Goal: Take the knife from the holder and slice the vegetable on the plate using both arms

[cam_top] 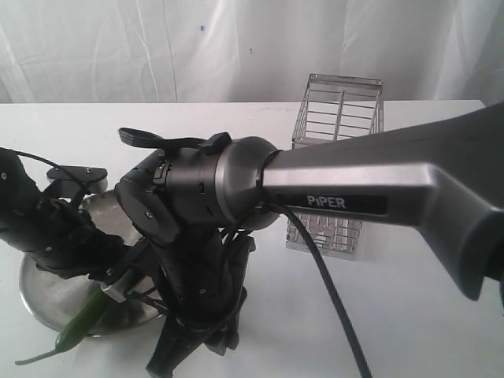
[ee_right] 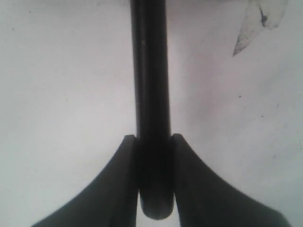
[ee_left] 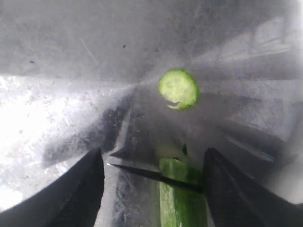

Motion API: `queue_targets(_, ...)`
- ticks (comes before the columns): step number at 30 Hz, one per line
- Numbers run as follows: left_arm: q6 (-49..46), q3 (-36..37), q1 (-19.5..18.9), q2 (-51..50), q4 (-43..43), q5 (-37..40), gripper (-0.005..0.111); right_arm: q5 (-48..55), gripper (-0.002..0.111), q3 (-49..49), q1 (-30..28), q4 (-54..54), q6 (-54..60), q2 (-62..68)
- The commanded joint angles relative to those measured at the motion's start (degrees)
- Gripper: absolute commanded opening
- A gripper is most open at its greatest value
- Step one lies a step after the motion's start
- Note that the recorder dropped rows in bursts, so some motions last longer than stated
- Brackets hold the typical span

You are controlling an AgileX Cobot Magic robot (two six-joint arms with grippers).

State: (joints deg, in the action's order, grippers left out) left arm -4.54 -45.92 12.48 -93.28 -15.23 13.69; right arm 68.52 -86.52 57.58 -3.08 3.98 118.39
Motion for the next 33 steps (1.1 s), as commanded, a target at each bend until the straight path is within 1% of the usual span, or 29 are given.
queue_targets(1,-0.21,0.48,0.17,3.03,2.53,3.34,0.063,1.44,0.0,0.43,0.04,-0.69,0.39,-0.34)
queue_targets(15,-0.41,0.61,0.38,2.91,-0.22,3.58,0.063,1.44,0.0,0.43,0.04,-0.81,0.39,-0.34)
queue_targets(23,-1.74,0.61,3.7,2.15,-0.22,2.45,0.063,1.44,0.0,0.43,0.04,-0.91,0.39,-0.34)
queue_targets(33,-1.74,0.61,3.7,0.69,-1.15,2.43,0.063,1.44,0.0,0.43,0.04,-1.52,0.39,-0.34)
